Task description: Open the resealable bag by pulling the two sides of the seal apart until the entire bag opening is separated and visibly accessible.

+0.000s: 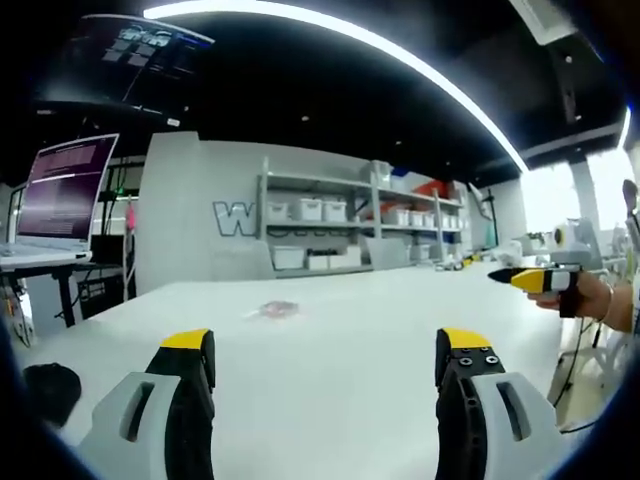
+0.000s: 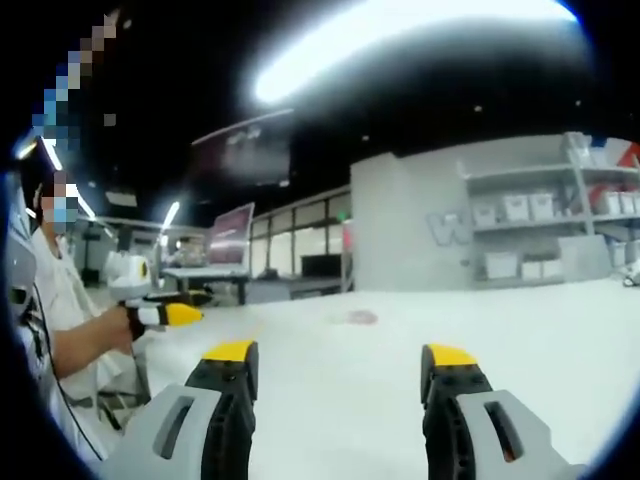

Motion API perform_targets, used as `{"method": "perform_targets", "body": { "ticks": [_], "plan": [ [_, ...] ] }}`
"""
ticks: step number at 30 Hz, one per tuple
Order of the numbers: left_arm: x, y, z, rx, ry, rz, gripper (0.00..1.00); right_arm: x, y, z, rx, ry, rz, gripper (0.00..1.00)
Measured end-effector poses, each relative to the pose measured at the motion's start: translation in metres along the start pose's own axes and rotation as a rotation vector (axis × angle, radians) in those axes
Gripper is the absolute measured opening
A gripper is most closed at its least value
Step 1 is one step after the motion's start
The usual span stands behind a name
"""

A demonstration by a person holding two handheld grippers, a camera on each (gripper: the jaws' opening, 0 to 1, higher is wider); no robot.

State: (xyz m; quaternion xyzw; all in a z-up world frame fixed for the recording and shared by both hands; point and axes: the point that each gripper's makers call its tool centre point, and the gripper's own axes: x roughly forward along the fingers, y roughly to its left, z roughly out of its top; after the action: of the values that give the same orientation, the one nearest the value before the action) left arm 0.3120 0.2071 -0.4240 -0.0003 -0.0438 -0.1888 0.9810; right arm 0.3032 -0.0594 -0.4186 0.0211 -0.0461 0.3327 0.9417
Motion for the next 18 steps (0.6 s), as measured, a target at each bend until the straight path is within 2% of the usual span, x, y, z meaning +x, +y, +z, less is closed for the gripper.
{"method": "perform_targets", "body": {
  "ticks": [18],
  "plan": [
    [-0.0030,-0.0007,-0.0014,0.004,-0.010,0.008,0.89,0.0050,0.0073,-0.0029,-0.020,0.025,0.010,0.64]
  ]
}}
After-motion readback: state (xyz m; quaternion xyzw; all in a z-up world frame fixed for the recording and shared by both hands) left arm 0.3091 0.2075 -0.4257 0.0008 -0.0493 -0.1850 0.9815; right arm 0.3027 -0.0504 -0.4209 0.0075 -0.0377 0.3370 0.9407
